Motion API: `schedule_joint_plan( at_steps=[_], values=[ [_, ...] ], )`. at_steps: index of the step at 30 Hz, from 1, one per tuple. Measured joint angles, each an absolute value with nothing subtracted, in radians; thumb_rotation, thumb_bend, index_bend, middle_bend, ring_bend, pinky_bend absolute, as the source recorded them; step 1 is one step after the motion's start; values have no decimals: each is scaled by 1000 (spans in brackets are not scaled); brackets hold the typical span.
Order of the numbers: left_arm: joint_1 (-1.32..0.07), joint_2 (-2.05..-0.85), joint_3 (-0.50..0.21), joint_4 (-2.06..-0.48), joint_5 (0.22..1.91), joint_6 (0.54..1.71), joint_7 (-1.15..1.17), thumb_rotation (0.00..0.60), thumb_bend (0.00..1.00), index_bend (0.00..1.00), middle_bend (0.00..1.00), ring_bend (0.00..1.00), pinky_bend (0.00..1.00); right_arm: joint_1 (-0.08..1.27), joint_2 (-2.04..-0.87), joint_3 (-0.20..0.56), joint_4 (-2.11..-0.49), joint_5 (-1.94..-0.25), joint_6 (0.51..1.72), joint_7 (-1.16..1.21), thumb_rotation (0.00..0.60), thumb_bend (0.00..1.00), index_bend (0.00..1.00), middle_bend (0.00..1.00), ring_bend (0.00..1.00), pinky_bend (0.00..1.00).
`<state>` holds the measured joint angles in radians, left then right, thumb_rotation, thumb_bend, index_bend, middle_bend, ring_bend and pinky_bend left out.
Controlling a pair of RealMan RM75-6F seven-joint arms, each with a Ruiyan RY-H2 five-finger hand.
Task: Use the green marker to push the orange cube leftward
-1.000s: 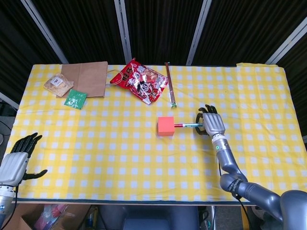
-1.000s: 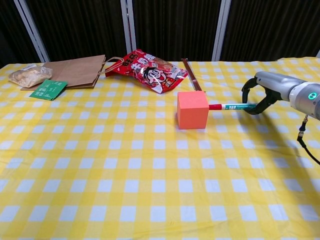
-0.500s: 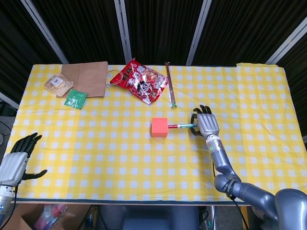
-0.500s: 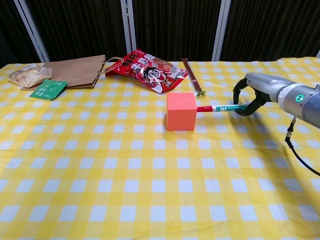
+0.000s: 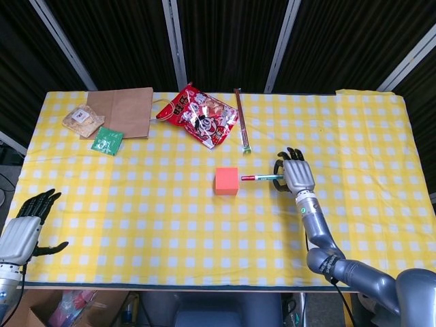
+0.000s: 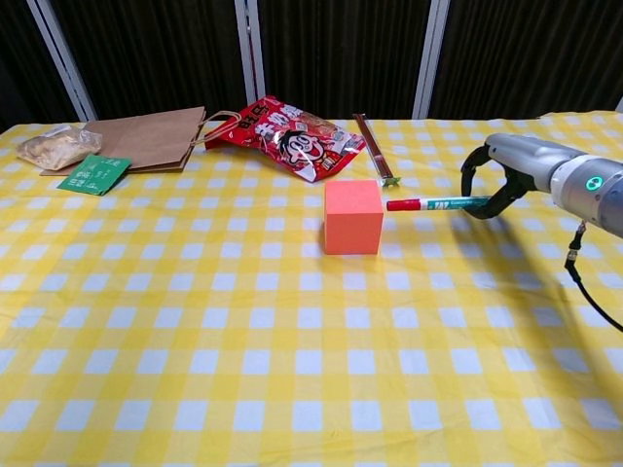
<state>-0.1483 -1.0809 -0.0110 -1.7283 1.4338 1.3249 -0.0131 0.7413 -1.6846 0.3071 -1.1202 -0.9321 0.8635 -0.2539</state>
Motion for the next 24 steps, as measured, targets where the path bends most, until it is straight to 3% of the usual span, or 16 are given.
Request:
schedule_joint_plan(
  at_steps=[24],
  values=[
    [-154, -1069, -9, -1733, 1430, 1313, -38, 600, 8, 0, 0, 0, 0, 821, -1801, 313, -1154, -910, 878, -332, 600, 567, 622, 220, 29, 18]
  ],
)
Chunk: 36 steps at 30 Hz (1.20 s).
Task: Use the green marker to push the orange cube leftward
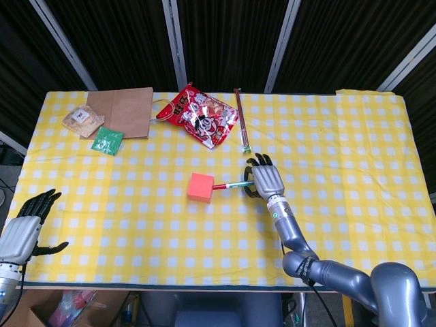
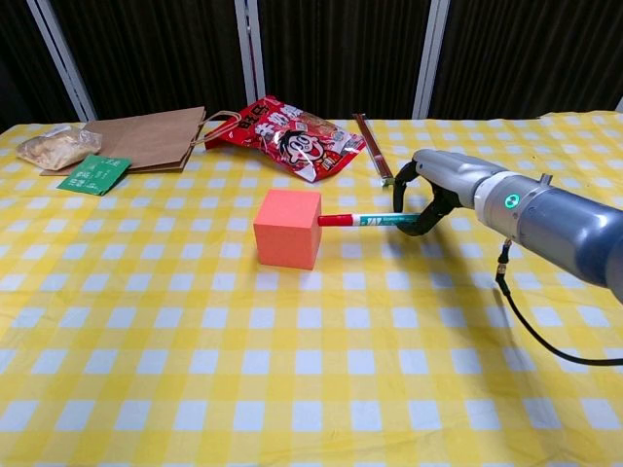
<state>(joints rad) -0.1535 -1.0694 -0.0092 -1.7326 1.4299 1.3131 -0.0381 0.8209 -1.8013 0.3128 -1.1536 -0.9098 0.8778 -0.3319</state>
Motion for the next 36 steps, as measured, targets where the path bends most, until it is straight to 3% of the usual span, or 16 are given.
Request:
schedule_joint_plan(
  at_steps=[26, 36],
  values=[
    [-152, -1067, -1, -1732, 1460, 1327, -53, 600, 8, 0, 0, 0, 0, 765, -1768, 271, -1342, -810, 1050, -534, 600, 567, 622, 220, 30, 18],
    [-152, -1060, 2, -1735, 1462, 1324, -73, 600, 8, 0, 0, 0, 0, 779, -1805, 284, -1375, -757, 1102, -621, 600, 568, 622, 220, 30, 19]
  ],
)
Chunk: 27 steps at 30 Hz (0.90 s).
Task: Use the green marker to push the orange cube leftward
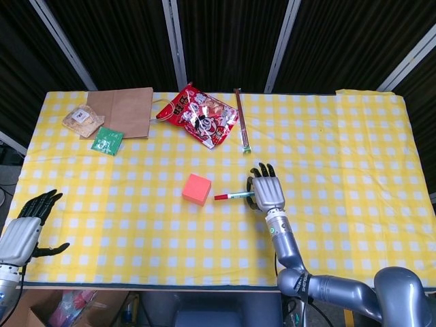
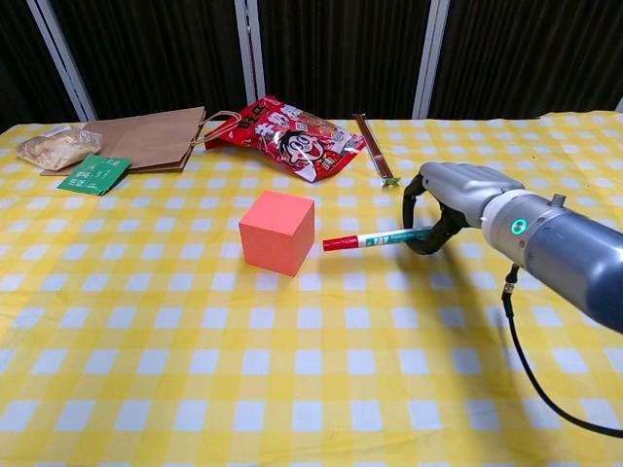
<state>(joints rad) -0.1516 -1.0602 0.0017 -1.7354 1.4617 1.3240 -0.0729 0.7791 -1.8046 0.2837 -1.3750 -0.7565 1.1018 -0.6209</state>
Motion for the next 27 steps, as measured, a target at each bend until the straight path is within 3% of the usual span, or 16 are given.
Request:
schedule_joint_plan(
  at_steps=[27],
  values=[
    [-147, -1033, 7, -1745, 1455, 1316, -130, 600, 16, 0, 0, 0, 0, 911, -2022, 408, -1203, -629, 1119, -725, 600, 580, 622, 221, 31, 19]
  ],
)
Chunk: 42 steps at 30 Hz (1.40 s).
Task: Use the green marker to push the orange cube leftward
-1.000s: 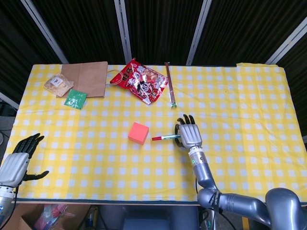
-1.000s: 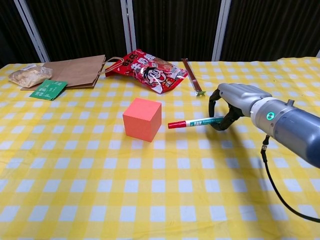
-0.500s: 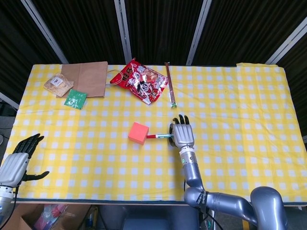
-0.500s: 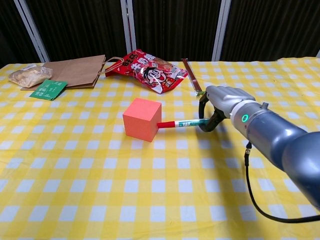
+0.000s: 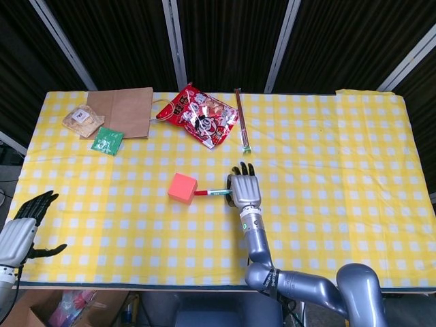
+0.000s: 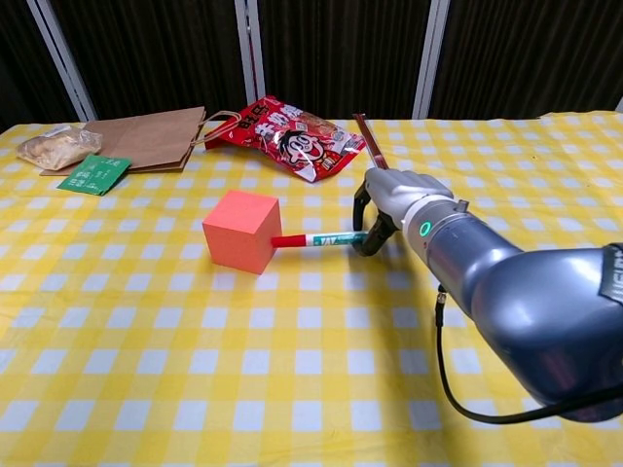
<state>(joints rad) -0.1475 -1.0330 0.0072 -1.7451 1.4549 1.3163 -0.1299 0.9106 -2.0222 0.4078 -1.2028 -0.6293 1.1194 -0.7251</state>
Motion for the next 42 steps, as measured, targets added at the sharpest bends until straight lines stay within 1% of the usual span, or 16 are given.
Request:
schedule_joint_plan(
  at_steps=[13, 21, 24, 27, 35, 38, 42],
  values=[
    [-136, -1027, 11, -1743, 1451, 1326, -131, 600, 16, 0, 0, 0, 0, 984, -2114, 448, -1094, -637, 1076, -713, 600, 580, 622, 222, 32, 19],
    [-133, -1025, 10, -1741, 1452, 1330, -134, 600, 17, 0, 0, 0, 0, 974, -2107, 438, -1097, -657, 1081, -713, 600, 580, 622, 221, 32, 18],
    [-133, -1025, 11, -1739, 1455, 1331, -131, 600, 17, 0, 0, 0, 0, 955, -2077, 425, -1120, -670, 1096, -718, 600, 580, 623, 222, 32, 18],
    [-132, -1026, 11, -1739, 1457, 1333, -127, 600, 16, 0, 0, 0, 0, 927, -2024, 409, -1172, -686, 1114, -723, 600, 580, 623, 221, 32, 18],
    [-132, -1033, 12, -1739, 1456, 1332, -102, 600, 17, 0, 0, 0, 0, 825, -1826, 375, -1313, -715, 1155, -721, 600, 579, 623, 221, 32, 18],
    [-132, -1037, 12, -1740, 1455, 1332, -91, 600, 17, 0, 0, 0, 0, 788, -1757, 361, -1346, -720, 1154, -707, 600, 580, 622, 221, 32, 18],
    [-132, -1041, 12, -1740, 1456, 1333, -82, 600, 17, 0, 0, 0, 0, 753, -1699, 342, -1364, -720, 1138, -687, 600, 580, 623, 221, 32, 19]
  ],
)
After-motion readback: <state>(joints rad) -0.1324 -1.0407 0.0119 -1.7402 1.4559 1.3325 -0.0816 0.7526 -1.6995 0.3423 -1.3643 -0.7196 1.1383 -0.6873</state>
